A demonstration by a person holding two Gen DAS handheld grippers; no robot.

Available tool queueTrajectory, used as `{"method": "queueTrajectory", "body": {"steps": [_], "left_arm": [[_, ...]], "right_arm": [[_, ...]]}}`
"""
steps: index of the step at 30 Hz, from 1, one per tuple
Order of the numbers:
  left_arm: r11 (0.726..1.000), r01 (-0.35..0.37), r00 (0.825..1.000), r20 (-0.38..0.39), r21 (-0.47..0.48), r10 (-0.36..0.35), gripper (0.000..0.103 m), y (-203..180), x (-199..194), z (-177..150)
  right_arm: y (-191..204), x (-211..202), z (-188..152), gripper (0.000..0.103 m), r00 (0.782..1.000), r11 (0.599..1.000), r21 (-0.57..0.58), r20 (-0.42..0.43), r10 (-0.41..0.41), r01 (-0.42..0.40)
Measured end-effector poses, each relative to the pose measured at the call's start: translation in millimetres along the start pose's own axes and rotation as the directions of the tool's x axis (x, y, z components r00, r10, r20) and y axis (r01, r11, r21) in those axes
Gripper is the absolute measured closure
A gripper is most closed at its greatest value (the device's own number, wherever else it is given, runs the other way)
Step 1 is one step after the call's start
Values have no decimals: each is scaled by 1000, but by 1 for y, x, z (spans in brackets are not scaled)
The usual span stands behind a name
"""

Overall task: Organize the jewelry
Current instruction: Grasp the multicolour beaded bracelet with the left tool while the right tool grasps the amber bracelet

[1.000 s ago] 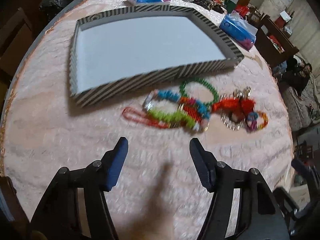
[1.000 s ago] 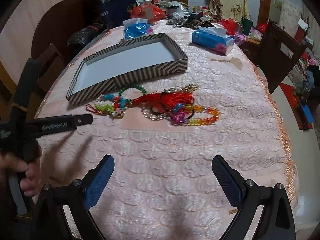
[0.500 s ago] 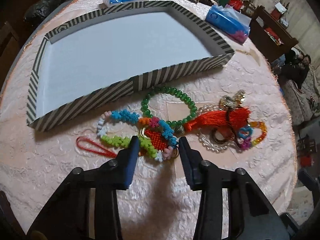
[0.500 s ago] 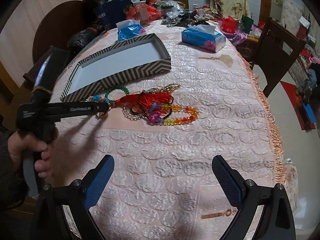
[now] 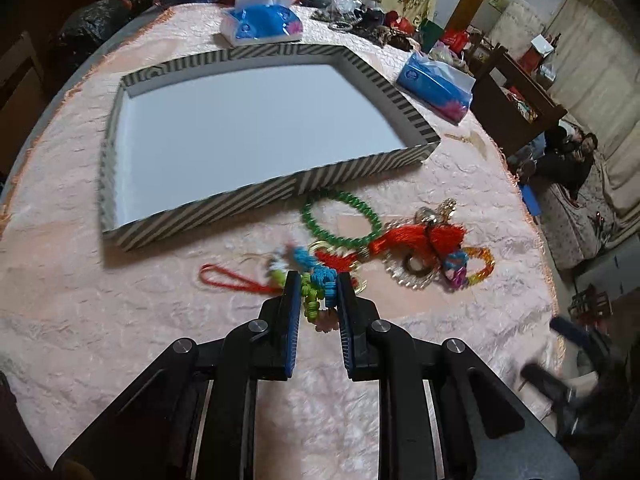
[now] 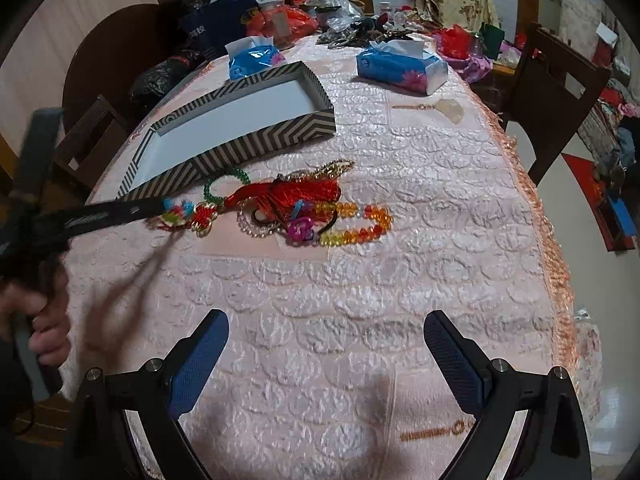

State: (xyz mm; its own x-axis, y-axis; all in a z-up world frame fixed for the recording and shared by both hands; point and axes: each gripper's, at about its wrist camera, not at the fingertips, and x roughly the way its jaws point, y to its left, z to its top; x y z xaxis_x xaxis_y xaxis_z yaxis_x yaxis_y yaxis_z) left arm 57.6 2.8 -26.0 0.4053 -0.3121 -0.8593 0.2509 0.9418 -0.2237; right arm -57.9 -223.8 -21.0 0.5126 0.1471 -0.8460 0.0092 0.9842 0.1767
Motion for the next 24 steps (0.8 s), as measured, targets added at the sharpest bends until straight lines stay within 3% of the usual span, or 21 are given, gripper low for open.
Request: {"method": "queueTrajectory", "body": {"steps": [6, 8, 13, 15, 18, 24], "left_arm": [[998, -54, 998, -42, -11, 53, 87, 24, -1, -28], [998, -65, 996, -57, -12, 65, 87, 30, 1, -37], [996, -78, 994, -77, -41, 75, 87, 43, 2, -52], [995, -80, 994, -82, -55, 76, 87, 48, 2, -54], [994, -84, 993, -88, -71, 78, 87, 54, 1, -55], [993, -85, 992, -100, -77, 77, 87, 56, 2, -57]], "right_arm": [[-7, 21, 14, 7, 996, 998, -24, 57, 65, -64], [-9, 35, 19, 24, 995, 995, -55, 50, 81, -78], [-13, 56, 34, 41, 992, 992, -61, 40, 116, -114], [-9, 57, 42, 42, 984, 984, -68, 51, 169, -166], [0, 65, 48, 53, 978, 974, -100, 28, 208, -204], [1, 87, 46, 58, 981, 968, -155, -25, 195, -196]]}}
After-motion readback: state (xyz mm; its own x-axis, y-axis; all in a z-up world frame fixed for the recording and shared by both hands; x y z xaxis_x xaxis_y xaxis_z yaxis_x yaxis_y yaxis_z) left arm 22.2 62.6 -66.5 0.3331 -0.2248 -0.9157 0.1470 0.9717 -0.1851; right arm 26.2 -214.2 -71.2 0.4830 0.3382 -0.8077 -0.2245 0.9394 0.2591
